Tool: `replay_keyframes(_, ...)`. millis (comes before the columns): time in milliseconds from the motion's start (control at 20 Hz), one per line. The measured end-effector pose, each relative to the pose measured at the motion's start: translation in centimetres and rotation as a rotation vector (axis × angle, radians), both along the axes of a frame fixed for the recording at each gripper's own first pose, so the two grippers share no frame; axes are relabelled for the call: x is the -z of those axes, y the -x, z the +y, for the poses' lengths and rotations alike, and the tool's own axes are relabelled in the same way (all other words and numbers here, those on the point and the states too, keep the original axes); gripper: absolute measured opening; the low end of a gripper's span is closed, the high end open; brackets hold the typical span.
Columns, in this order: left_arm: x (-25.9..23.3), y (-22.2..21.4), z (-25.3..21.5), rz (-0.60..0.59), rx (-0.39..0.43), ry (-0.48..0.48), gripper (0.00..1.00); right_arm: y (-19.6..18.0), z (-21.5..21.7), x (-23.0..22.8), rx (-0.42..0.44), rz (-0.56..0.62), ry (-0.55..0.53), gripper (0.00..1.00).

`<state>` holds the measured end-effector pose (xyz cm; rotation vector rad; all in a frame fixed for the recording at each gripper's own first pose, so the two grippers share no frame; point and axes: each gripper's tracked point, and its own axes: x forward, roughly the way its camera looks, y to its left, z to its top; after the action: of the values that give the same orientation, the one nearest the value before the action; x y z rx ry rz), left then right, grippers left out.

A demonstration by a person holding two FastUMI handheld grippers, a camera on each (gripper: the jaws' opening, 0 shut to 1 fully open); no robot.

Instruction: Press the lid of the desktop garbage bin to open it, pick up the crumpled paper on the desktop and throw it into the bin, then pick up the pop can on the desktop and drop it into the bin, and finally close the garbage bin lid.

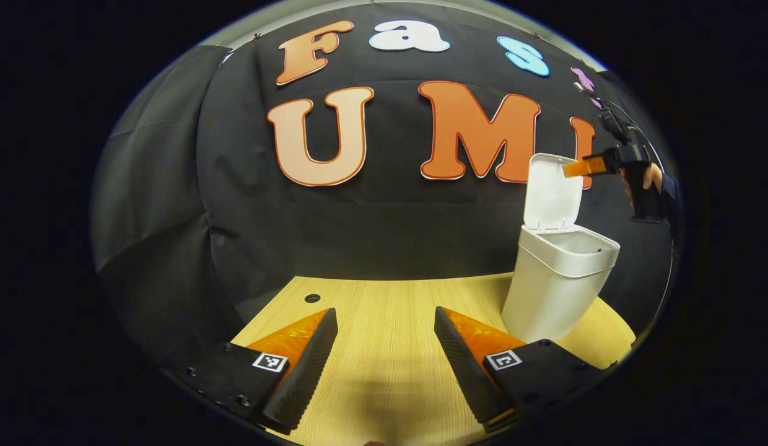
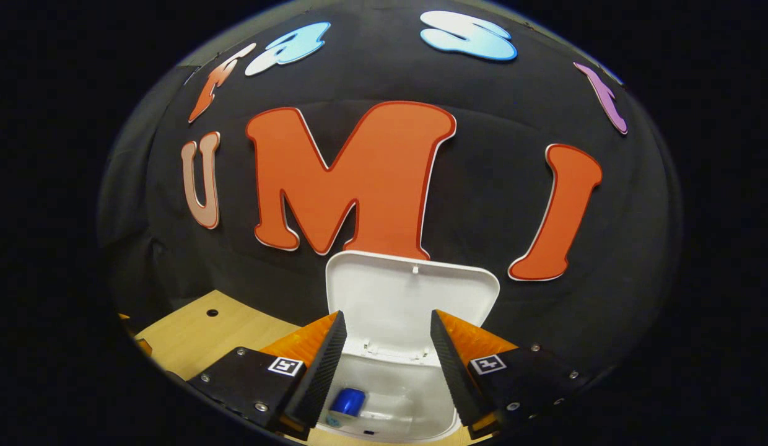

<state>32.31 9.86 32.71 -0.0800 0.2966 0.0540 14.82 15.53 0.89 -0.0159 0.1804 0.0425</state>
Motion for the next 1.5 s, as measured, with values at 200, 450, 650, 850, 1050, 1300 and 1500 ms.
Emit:
replay_keyframes(200, 0.4, 0.1, 0.5, 0.001, -0.01, 0.008, 1.0, -1.8, -0.4, -3.3, 0.013, -0.061, -0.006, 0.83)
replay_keyframes(450, 0.6, 0.2, 1.4, 0.006, -0.03, 0.018, 1.0, -4.0, -1.2, -5.9, 0.025, -0.11, 0.004, 0.83)
replay_keyframes(650, 0.9, 0.4, 2.3, 0.008, -0.054, 0.02, 1.0, -5.9, -1.5, -6.1, 0.045, -0.109, -0.008, 0.83)
replay_keyframes(850, 1.0, 0.5, 2.8, 0.008, -0.066, 0.016, 1.0, -7.1, -1.8, -4.0, 0.063, -0.043, -0.026, 0.83)
replay_keyframes(1050, 0.9, 0.5, 2.8, 0.01, -0.071, 0.009, 1.0, -6.5, -1.5, -3.6, 0.05, -0.028, -0.077, 0.82)
replay_keyframes(1300, 0.4, 0.9, 2.5, 0.001, -0.064, -0.001, 1.0, -3.5, -0.9, -2.6, 0.01, 0.005, -0.132, 0.81)
replay_keyframes(1500, 0.4, 1.3, 2.2, -0.001, -0.055, -0.013, 1.0, -0.8, -0.5, -1.1, -0.016, 0.041, -0.142, 0.81)
